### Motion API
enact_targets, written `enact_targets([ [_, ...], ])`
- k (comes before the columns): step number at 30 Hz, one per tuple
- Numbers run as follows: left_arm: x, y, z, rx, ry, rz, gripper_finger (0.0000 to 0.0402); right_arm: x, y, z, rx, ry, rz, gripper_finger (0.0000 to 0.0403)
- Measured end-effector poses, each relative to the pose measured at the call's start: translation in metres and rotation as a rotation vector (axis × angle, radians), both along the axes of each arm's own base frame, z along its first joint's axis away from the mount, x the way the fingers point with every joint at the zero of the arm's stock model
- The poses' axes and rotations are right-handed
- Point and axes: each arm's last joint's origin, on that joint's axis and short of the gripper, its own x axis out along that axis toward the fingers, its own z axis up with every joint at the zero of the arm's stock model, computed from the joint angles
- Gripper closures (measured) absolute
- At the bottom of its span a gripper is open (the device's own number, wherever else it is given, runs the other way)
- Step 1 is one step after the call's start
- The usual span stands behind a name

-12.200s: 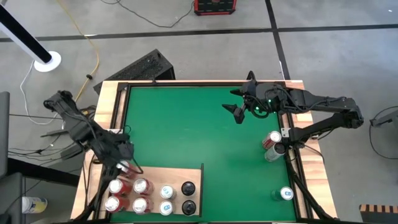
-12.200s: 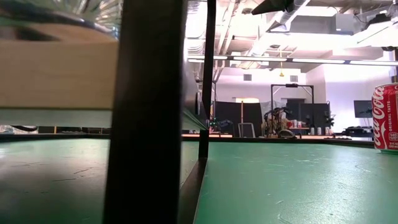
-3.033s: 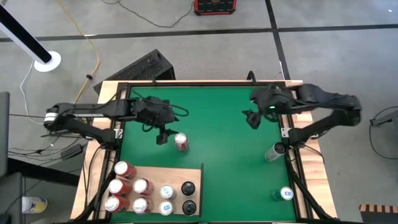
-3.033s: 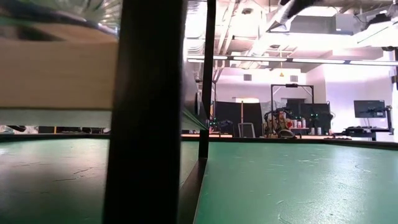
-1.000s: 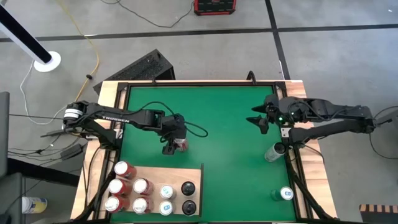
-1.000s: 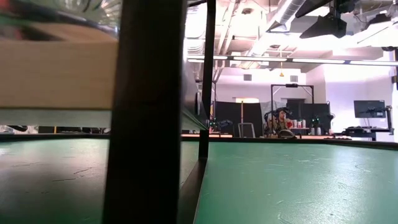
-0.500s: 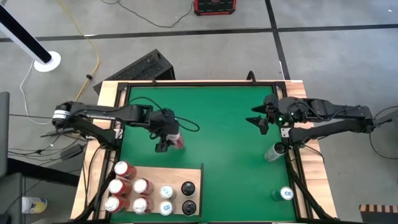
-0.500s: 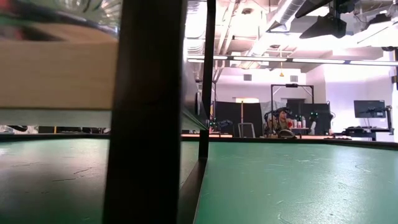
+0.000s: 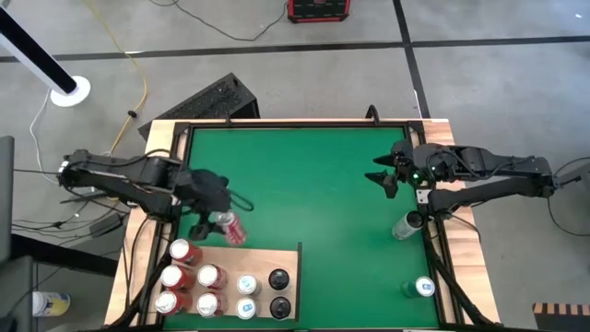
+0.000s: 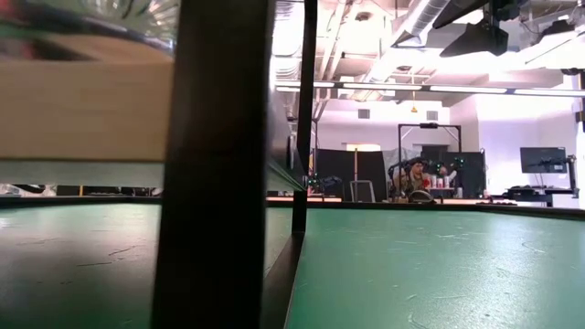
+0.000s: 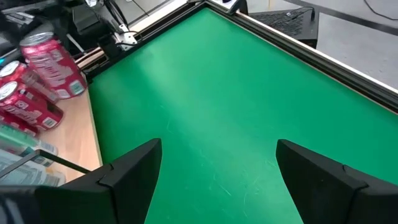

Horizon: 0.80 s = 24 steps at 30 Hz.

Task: Place canned beverage on shelf
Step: Put the red soda can on the shelf aligned with the other red soda can

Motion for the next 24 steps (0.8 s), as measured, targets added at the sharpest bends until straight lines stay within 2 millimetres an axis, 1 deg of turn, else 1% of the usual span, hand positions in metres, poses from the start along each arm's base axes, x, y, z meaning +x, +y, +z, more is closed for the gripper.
enact_targets([
  [4, -0.008, -0.017, 0.0, 0.008, 0.023, -0.044, 0.0125, 0.0, 0.0, 0.0, 0.0, -0.005, -0.001, 0.0063],
  [10, -0.002, -0.038, -0.009, 0.064, 0.059, -0.085, 0.0125, 0.0, 0.0, 0.001, -0.013, -0.007, -0.01, 0.0063],
  [18, 0.01, -0.048, -0.021, 0.08, 0.106, -0.109, 0.0125, 0.001, -0.001, 0.002, -0.023, -0.02, -0.008, 0.0063],
  [24, 0.012, -0.048, -0.022, 0.101, 0.105, -0.119, 0.0125, 0.001, -0.001, 0.002, -0.022, -0.02, -0.009, 0.0063],
])
